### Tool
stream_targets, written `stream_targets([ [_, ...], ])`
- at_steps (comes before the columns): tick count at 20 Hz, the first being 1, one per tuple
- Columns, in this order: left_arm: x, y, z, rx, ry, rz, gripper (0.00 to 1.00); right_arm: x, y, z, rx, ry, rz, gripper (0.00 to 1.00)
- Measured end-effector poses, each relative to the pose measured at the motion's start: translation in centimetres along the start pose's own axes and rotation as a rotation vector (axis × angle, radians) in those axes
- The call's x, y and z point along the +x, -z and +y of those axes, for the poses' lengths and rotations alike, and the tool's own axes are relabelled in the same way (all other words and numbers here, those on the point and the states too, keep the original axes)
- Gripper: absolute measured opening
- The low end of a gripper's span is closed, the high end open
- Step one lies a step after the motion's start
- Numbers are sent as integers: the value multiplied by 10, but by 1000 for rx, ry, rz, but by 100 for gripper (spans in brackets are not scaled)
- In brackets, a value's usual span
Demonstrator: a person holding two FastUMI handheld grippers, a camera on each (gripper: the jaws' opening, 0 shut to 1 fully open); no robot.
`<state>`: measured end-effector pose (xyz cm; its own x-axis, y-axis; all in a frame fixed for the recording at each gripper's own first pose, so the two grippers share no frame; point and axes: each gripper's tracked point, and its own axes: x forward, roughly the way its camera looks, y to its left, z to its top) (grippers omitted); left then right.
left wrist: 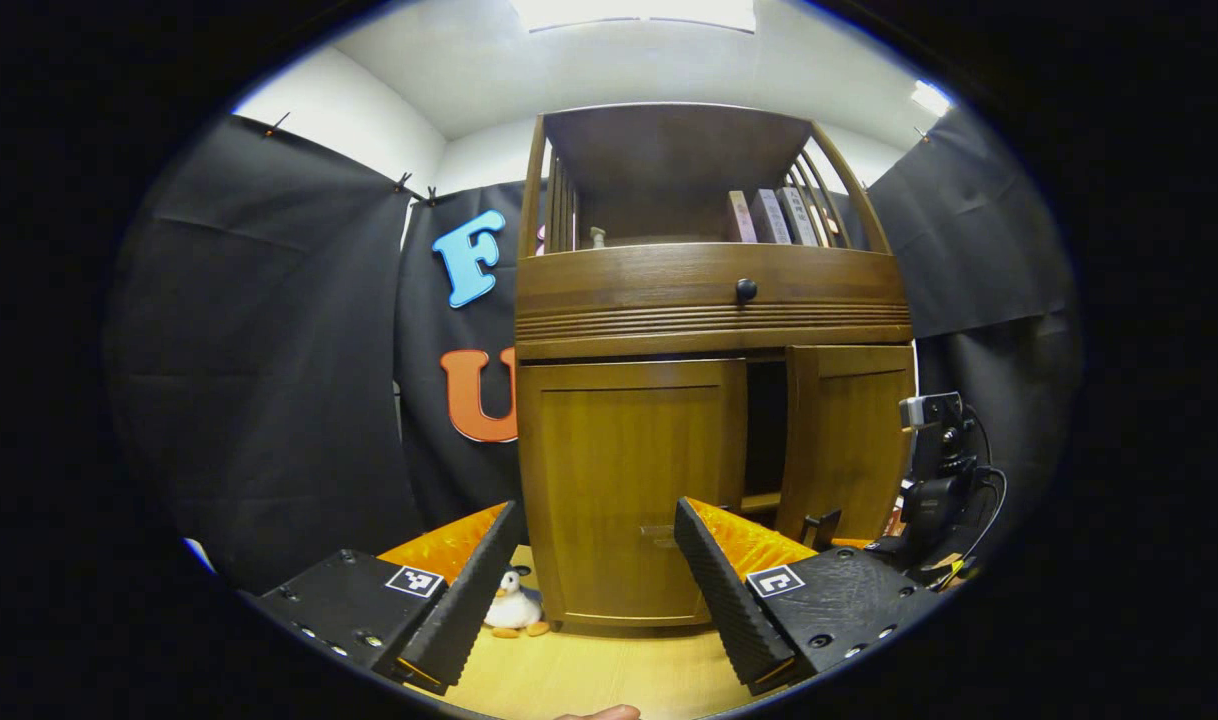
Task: Open the right door of the double-door shoe cabinet with the right hand, and open the left door with the left hand.
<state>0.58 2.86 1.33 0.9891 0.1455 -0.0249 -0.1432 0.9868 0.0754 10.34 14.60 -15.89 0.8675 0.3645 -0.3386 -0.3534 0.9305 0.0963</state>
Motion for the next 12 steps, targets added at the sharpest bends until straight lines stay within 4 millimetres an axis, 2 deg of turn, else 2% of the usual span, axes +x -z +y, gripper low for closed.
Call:
stream_targets([
  [6,6,3,-27,-6,50,9,94,-25,6,-8,19,-10,-2,31],
  [12,13,7,-43,-6,75,20,94,-43,11,-17,42,-31,-5,30],
])
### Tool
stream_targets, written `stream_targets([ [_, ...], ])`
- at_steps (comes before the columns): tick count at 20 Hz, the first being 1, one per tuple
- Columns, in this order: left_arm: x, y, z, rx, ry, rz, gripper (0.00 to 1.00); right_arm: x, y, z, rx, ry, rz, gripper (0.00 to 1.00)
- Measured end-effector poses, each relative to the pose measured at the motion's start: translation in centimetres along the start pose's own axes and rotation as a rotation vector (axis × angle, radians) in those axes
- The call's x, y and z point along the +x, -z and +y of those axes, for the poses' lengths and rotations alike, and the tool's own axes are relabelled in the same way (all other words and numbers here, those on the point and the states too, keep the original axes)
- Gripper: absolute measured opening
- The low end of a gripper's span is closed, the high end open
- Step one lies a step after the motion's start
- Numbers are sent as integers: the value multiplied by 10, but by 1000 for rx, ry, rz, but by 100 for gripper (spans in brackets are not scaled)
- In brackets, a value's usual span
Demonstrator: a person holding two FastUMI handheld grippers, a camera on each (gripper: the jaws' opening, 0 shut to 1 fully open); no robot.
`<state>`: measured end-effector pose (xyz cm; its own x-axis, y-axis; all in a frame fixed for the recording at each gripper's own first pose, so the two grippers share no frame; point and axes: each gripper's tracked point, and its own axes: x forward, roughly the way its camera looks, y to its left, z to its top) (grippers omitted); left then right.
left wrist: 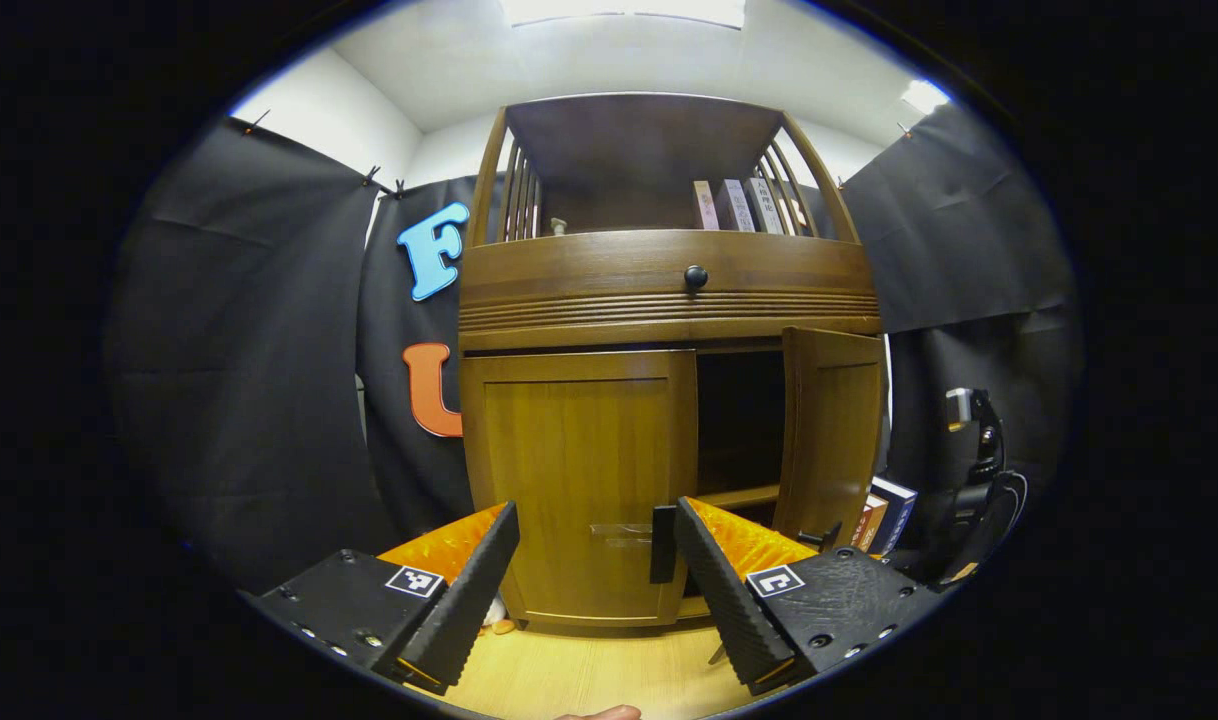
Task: Open the right door of the double-door shoe cabinet with the right hand, and open the left door with the left hand.
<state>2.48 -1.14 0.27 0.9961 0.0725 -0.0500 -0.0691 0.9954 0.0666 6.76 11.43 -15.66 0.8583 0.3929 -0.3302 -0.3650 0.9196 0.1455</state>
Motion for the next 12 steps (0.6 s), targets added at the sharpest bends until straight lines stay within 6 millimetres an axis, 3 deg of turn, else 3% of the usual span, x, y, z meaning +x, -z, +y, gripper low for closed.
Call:
stream_targets([
  [12,18,19,-39,-16,94,55,94,-58,12,-38,16,39,-4,30],
])
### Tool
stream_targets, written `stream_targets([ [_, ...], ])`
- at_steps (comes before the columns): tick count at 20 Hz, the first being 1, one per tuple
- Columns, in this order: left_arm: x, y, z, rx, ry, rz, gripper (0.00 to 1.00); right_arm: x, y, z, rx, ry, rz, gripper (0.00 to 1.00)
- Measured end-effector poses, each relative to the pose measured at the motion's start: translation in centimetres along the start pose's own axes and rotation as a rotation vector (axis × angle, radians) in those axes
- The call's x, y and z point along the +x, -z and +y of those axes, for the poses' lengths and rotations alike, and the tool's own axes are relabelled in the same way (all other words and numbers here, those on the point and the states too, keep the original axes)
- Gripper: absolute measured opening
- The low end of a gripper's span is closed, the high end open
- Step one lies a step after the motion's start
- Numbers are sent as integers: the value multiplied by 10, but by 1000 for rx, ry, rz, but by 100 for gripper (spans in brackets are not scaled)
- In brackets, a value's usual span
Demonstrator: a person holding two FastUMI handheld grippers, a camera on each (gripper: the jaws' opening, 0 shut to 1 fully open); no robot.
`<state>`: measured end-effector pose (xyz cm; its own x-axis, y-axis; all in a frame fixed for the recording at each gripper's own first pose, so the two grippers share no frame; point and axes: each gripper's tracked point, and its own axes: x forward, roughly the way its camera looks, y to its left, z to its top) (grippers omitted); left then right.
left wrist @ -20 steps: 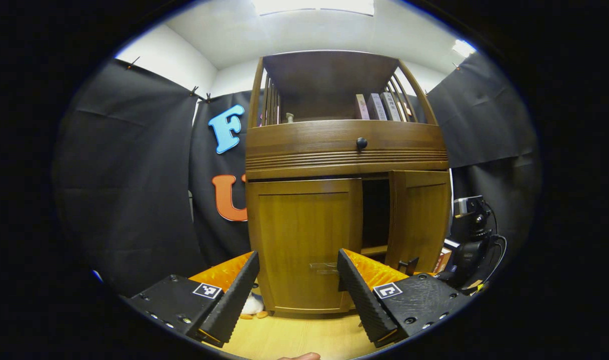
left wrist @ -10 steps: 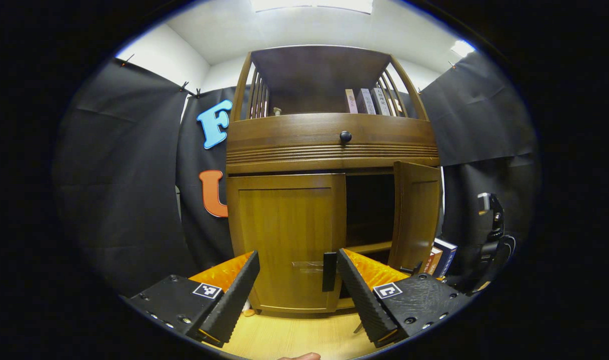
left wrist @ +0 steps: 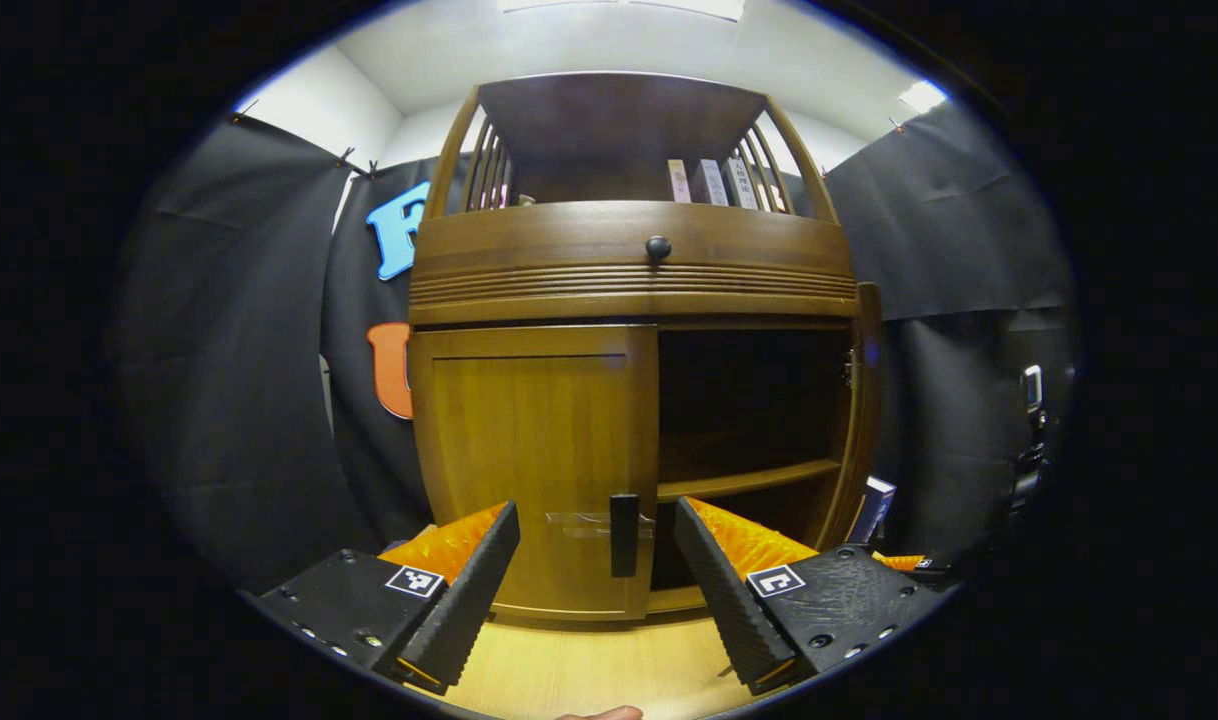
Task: Open the right door of the double-door shoe cabinet with the right hand, and open the left door with the left hand.
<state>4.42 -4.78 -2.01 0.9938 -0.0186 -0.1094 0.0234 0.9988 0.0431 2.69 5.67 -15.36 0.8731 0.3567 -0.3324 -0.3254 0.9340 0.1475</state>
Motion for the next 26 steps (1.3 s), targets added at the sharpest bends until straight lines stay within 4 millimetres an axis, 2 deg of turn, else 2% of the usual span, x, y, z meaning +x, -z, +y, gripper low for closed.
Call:
stream_targets([
  [12,13,16,-42,16,110,35,94,-42,6,-54,-1,167,4,23],
  [18,17,21,-61,22,156,49,94,-57,13,-92,27,282,31,17],
  [21,20,24,-68,23,173,59,94,-65,14,-119,62,367,37,11],
  [22,19,26,-71,20,180,67,95,-67,13,-122,77,367,37,11],
  [23,19,28,-73,18,187,73,95,-69,15,-120,95,362,47,4],
  [26,19,32,-80,21,204,89,95,-73,15,-130,109,354,57,4],
])
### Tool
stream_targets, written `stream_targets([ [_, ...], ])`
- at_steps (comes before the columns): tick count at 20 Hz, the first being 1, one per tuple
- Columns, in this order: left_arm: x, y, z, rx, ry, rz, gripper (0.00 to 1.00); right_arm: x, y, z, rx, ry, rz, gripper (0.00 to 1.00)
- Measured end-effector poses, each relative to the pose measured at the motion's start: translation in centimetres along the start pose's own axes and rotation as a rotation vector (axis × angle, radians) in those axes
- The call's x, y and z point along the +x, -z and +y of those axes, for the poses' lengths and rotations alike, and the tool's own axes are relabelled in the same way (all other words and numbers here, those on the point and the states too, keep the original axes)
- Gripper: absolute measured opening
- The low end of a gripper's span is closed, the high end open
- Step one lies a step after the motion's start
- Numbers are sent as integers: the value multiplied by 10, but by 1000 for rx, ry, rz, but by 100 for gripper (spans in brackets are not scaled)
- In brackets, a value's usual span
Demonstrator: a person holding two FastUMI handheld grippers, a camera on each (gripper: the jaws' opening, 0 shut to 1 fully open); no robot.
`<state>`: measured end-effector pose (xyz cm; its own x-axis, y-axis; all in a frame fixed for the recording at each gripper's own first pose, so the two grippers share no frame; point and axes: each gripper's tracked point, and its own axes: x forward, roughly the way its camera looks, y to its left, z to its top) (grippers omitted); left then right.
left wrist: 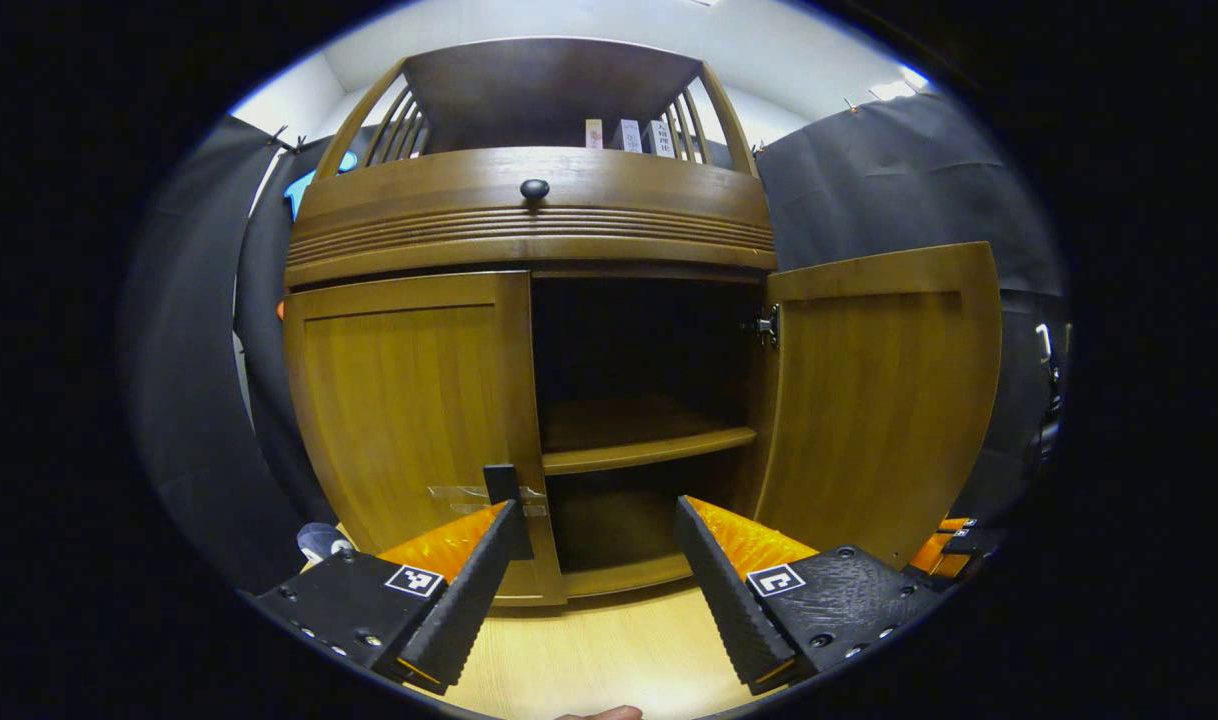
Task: Open the right door of the double-door shoe cabinet with the right hand, and open the left door with the left hand.
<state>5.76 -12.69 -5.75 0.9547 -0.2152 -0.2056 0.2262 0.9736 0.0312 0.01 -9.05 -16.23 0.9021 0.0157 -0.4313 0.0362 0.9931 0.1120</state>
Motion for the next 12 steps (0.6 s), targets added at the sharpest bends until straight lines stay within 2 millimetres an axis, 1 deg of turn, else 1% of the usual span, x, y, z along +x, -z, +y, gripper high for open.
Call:
stream_targets([
  [7,8,9,2,1,5,21,94,-11,-3,-25,25,19,-2,5],
  [9,10,16,0,-21,17,45,94,-15,-4,-36,24,50,-13,4],
  [11,13,18,5,-28,10,57,95,-22,-10,-46,37,81,-34,4],
  [12,15,20,9,-26,0,59,95,-26,-13,-48,48,81,-46,4],
])
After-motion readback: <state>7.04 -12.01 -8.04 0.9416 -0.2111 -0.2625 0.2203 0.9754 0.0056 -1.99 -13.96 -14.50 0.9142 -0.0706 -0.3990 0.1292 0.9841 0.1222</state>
